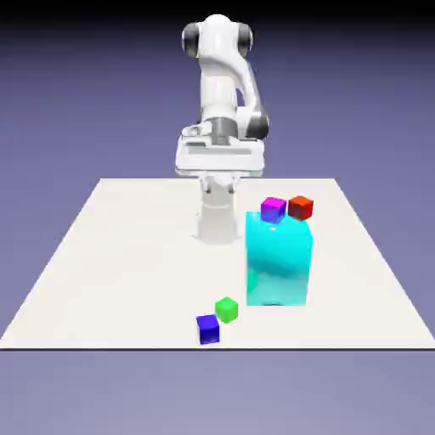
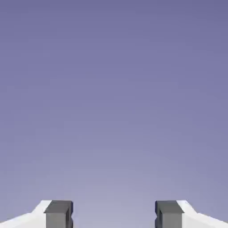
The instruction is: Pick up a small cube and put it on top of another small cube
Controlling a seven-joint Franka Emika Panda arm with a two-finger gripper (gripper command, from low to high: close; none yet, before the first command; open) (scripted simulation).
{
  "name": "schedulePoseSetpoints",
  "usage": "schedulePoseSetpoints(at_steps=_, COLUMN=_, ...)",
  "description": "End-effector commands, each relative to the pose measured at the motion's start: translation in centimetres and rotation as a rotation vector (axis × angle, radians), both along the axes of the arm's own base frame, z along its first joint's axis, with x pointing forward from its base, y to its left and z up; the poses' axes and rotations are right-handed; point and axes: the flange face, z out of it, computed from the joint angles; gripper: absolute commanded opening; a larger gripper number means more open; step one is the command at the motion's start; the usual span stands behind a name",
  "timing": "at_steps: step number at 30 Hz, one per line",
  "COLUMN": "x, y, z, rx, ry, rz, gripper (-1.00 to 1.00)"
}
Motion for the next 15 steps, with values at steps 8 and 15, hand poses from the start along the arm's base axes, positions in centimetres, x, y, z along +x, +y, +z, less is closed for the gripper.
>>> schedulePoseSetpoints(at_steps=8, x=5.8, y=-4.7, z=-6.7, rx=0.288, ry=0.374, rz=-0.29, gripper=0.0)
schedulePoseSetpoints(at_steps=15, x=9.2, y=-7.9, z=-13.5, rx=0.522, ry=0.68, rz=-0.538, gripper=0.0)
